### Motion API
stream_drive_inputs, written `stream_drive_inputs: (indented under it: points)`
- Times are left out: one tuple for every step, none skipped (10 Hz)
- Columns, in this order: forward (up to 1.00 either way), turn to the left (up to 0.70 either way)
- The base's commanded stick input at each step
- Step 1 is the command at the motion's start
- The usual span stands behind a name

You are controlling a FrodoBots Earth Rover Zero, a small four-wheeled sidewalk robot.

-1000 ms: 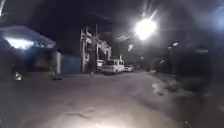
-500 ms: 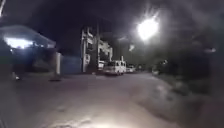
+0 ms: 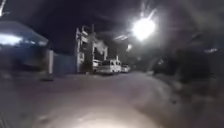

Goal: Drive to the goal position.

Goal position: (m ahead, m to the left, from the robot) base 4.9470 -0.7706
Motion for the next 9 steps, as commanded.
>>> stream_drive_inputs:
  points:
    - [0.7,-0.35]
    - [0.7,-0.03]
    - [0.7,0.0]
    - [0.7,0.0]
    - [0.7,0.0]
    - [0.7,0.0]
    - [0.7,0.0]
    - [0.7,-0.11]
    - [0.7,-0.35]
